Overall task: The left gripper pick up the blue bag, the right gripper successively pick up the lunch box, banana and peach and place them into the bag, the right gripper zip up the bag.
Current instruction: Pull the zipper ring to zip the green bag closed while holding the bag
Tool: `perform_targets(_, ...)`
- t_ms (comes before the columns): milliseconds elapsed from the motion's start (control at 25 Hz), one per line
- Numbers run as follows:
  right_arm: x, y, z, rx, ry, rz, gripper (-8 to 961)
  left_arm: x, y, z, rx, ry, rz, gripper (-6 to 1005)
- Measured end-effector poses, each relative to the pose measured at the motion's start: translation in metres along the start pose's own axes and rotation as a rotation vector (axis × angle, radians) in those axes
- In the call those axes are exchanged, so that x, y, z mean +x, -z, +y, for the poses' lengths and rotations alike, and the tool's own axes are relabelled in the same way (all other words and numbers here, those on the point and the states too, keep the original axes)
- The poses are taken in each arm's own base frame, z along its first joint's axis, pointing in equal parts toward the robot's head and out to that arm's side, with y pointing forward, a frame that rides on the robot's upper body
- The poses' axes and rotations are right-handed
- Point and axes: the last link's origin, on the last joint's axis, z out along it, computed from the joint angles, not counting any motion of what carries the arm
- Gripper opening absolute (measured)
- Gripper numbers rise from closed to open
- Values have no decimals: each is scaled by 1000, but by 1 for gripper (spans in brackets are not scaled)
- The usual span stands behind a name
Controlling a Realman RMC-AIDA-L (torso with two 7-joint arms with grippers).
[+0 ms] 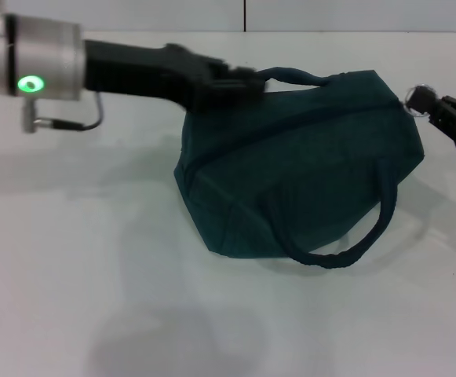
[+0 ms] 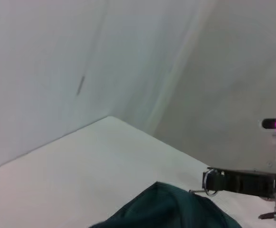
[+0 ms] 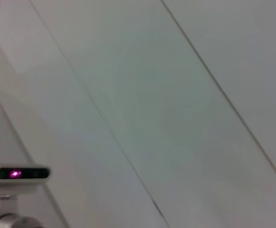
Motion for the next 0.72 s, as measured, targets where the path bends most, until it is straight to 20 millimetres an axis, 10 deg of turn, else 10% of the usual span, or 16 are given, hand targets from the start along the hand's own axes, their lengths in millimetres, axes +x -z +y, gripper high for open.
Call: perform_targets(720,4,12,3,-1,-25,-16,16,39,-74,-3,69,-124,-217,734)
